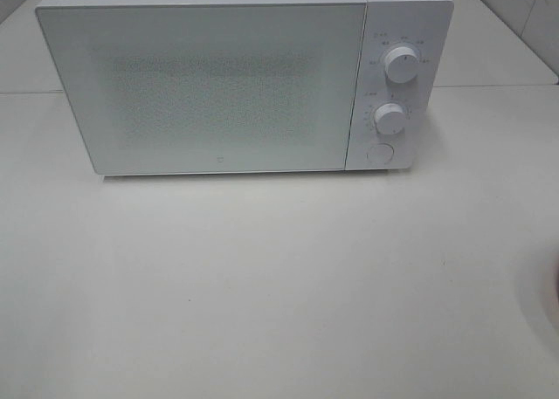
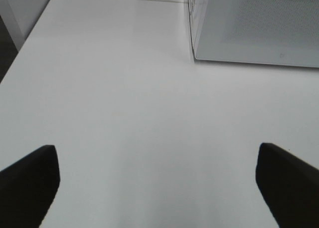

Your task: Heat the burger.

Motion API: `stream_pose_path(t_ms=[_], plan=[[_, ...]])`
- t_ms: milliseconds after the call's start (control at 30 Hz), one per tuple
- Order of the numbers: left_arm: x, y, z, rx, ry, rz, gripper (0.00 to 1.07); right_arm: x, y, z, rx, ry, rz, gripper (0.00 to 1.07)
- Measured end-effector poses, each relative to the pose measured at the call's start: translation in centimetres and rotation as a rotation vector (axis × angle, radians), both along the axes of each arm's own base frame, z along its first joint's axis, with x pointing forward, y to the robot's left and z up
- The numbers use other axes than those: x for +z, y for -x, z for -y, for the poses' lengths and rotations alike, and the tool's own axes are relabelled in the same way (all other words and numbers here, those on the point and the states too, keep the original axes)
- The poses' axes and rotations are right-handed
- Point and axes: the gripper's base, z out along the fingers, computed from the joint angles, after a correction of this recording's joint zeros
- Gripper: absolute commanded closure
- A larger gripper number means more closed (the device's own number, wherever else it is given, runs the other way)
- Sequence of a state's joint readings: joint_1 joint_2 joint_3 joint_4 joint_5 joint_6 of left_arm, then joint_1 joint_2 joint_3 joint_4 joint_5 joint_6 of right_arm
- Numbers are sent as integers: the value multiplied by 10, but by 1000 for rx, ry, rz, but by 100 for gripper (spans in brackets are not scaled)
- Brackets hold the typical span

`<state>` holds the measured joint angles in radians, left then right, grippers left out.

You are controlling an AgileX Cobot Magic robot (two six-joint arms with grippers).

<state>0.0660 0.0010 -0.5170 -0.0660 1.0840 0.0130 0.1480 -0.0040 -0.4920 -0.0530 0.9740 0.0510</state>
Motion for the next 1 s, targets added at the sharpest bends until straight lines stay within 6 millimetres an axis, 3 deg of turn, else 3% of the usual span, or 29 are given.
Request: stream_pose_path(t_ms=[1000], plan=[[0,1,1,-4,7,6,7,0,0,0,0,0,0,32]])
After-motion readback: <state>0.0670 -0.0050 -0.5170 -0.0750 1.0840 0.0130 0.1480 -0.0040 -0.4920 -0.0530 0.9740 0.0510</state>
